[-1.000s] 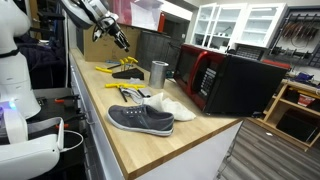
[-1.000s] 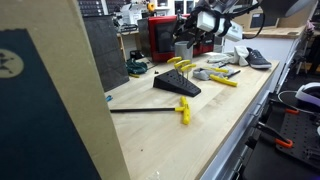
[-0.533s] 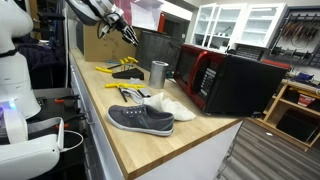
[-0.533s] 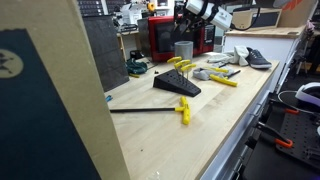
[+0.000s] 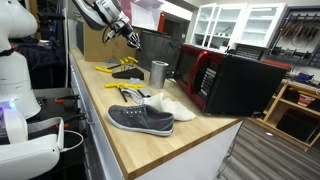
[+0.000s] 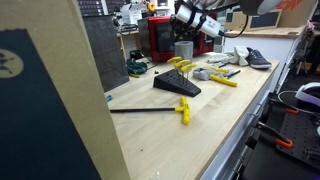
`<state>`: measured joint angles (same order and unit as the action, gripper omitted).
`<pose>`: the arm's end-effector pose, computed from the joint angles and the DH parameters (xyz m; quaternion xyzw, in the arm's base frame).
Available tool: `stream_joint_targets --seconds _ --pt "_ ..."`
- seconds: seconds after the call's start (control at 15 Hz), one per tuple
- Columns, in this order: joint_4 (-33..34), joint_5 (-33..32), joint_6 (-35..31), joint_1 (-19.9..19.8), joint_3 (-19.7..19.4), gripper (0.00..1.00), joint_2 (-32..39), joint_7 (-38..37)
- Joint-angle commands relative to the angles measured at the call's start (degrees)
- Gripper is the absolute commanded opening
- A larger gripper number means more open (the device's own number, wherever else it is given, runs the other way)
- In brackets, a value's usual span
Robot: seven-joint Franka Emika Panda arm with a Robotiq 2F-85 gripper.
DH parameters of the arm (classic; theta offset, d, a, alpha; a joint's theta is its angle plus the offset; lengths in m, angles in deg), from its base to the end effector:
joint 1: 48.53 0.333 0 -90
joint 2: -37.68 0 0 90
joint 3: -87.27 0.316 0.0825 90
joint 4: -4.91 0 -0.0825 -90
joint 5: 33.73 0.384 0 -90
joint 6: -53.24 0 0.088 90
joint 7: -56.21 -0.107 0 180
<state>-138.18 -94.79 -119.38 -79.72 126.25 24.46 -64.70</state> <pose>0.4601 0.1314 0.3951 -0.8265 0.4056 -0.3757 0.1064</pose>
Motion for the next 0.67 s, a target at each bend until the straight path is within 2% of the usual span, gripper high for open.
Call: stream_joint_targets --seconds 0.0,0.6 --pt "3.7 -0.1 -0.8 -1.5 2.6 0.00 6.5 -5.1" --pt "6.9 0.4 1.4 -0.1 2.7 0.00 14.7 -5.6"
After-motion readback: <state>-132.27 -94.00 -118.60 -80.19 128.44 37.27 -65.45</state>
